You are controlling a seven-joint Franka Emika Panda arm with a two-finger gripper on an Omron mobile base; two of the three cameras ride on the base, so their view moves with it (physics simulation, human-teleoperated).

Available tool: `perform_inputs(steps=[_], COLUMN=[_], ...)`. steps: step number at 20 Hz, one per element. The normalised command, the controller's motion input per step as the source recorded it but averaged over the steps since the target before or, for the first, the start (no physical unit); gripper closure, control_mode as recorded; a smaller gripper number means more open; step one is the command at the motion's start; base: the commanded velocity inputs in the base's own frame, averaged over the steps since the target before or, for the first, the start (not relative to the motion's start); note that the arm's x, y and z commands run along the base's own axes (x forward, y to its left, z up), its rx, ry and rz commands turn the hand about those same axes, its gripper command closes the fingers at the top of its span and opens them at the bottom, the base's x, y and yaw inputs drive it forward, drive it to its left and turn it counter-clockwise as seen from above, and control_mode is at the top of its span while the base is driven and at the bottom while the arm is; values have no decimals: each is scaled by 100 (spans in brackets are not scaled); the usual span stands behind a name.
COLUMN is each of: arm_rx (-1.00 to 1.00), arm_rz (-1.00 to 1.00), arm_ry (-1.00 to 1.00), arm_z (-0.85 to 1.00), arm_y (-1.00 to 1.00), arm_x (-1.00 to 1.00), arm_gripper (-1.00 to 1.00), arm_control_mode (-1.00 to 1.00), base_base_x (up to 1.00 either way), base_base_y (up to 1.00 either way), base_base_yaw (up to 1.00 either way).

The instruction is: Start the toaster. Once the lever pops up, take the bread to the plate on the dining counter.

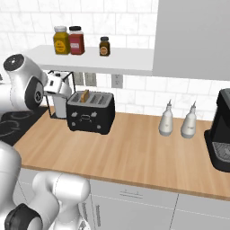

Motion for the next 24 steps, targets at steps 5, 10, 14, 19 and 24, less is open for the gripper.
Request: perform_inputs(steps=[5, 10, 14, 19, 24], arm_rx=[0, 0, -1, -3, -3], arm_rz=[0, 0, 0, 0, 0], arm_ry=[1, 2, 0, 0, 0], arm_z=[-27, -23, -23, -25, -21], arm_y=[0, 0, 0, 0, 0], arm_x=[23, 40, 44, 44, 50], arm_gripper=[-100, -100, -100, -100, -100], arm_control_mode=[-100, -100, -100, -100, -100], base_base_x=[0, 0, 0, 0, 0], base_base_y=[0, 0, 0, 0, 0], base_base_yaw=[0, 0, 0, 0, 0])
